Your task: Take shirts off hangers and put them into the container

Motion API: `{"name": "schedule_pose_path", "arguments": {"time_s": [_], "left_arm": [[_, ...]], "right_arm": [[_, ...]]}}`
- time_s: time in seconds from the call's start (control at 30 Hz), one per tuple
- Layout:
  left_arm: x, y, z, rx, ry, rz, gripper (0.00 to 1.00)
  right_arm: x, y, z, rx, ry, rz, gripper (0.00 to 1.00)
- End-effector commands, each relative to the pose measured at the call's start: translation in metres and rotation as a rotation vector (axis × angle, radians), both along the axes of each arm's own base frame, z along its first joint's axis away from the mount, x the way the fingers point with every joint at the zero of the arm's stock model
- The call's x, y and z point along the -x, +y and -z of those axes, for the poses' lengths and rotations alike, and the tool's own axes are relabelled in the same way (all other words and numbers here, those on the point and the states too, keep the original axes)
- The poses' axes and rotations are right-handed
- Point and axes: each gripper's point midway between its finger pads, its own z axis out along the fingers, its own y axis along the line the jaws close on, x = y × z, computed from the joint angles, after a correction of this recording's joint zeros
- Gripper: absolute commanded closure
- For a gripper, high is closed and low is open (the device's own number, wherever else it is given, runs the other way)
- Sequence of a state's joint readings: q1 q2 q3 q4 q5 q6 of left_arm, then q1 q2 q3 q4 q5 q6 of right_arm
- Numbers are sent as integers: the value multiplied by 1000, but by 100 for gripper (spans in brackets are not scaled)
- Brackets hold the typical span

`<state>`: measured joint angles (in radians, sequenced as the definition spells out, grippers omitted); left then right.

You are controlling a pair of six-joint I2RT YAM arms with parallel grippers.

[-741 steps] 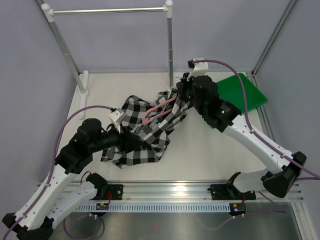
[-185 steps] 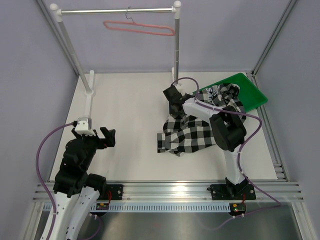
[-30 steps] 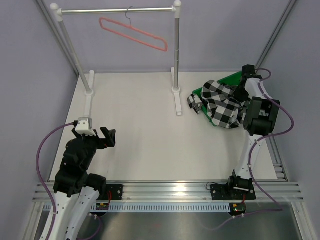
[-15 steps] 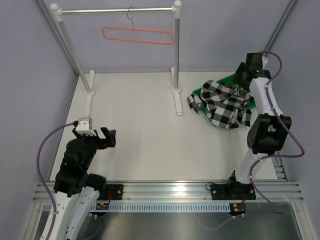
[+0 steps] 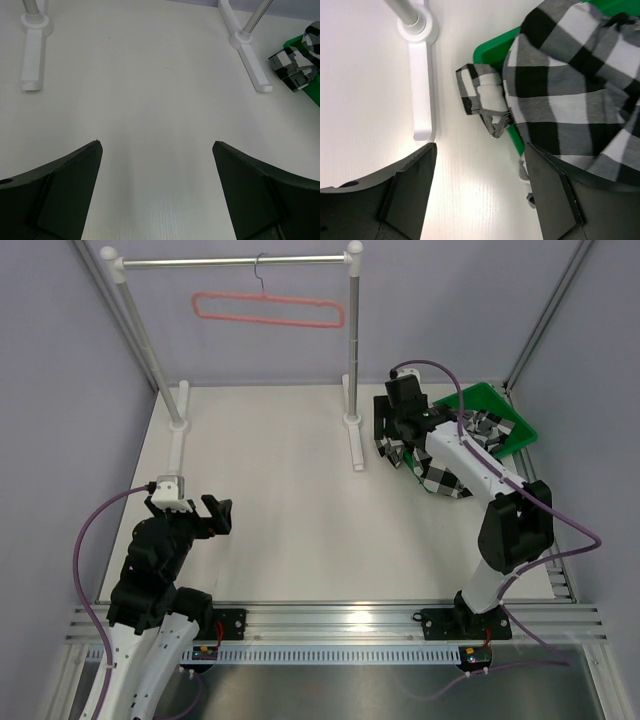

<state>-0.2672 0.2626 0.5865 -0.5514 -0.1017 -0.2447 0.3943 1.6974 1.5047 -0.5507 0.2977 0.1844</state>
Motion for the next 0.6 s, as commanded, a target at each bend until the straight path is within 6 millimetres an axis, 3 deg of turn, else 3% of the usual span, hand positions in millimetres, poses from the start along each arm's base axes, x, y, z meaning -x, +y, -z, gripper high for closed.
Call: {"name": "schedule_pose_path", "arguments": {"time_s": [0.0, 0.03, 0.23, 0.57], "left_arm": [[-1, -3, -10, 26, -42, 10, 1], [-1, -4, -10, 26, -42, 11, 1], [-1, -4, -10, 26, -41, 11, 1], [-1, -4, -10, 27, -39, 12, 1]], "right_arm": [[0, 10, 21, 13, 22, 37, 21], [1, 16, 38, 7, 53, 56, 21], [6, 22, 88, -33, 131, 179, 25], [6, 9, 132, -40, 113, 315, 29]]}}
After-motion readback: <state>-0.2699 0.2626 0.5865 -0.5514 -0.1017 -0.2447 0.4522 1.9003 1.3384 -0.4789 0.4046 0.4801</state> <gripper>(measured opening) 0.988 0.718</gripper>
